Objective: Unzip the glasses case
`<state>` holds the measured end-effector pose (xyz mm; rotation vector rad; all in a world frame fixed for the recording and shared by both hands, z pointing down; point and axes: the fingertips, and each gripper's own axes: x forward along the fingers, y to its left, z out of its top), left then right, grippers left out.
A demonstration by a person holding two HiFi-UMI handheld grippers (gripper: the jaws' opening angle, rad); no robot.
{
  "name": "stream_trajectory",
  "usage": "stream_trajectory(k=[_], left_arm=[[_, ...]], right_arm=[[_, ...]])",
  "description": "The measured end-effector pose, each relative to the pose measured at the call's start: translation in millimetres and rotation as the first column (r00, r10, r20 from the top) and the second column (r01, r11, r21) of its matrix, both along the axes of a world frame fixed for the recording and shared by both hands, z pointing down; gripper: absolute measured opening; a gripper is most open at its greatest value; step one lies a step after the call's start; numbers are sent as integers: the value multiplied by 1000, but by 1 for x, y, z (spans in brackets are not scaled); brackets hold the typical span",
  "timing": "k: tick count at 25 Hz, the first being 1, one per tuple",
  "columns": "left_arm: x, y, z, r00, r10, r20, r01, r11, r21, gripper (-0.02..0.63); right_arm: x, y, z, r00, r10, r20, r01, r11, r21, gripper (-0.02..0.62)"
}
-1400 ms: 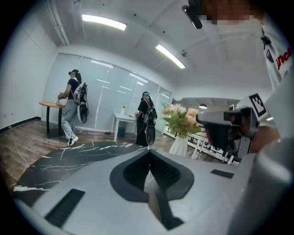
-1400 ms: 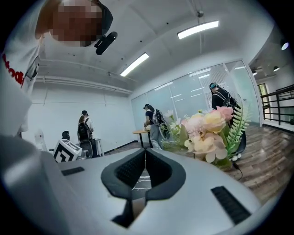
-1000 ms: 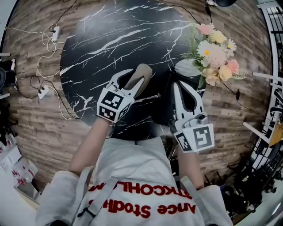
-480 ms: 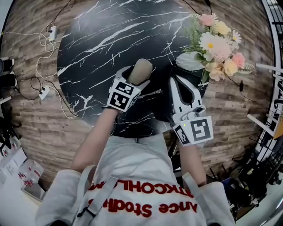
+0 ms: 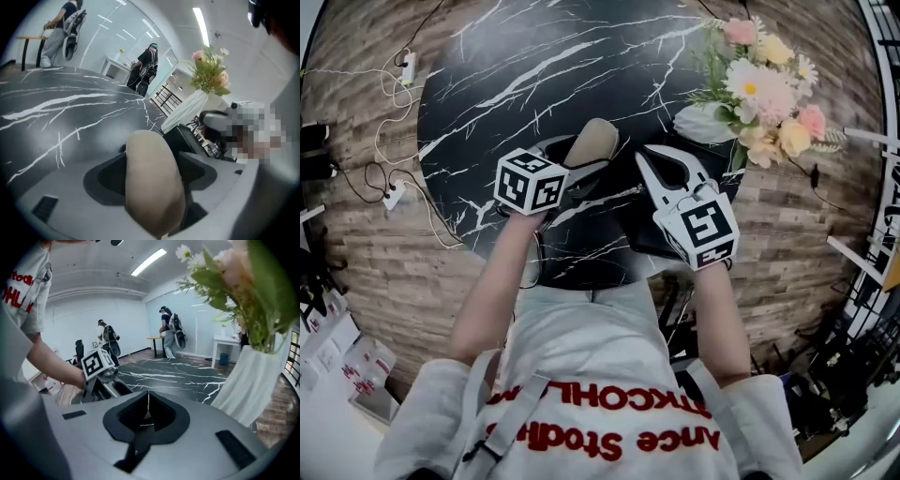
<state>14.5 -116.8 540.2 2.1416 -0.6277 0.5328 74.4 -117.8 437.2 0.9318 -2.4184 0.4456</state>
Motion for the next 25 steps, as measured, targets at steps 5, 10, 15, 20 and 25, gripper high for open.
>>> stream_trajectory(k=[5, 10, 15, 20, 25], left_arm=[[-14, 4, -4, 993, 12, -121, -19, 998, -59, 353], [-16, 21, -5, 987, 116, -113, -119, 993, -20, 353], [-14, 30, -4, 978, 179, -104, -178, 984, 14, 353], [-18, 33, -5, 968, 211, -139, -210, 977, 17, 351], [-33, 34, -7, 960, 229, -163, -229, 973, 14, 350]], right_arm=[[-21, -1, 32, 959, -242, -149, 238, 970, -42, 18], [-33, 9, 72, 819, -472, -325, 446, 881, -156, 78], [-34, 19, 93, 652, -643, -401, 576, 765, -289, 103], [-35, 25, 101, 585, -693, -422, 587, 721, -370, 94], [-37, 30, 103, 530, -735, -423, 610, 677, -411, 94]])
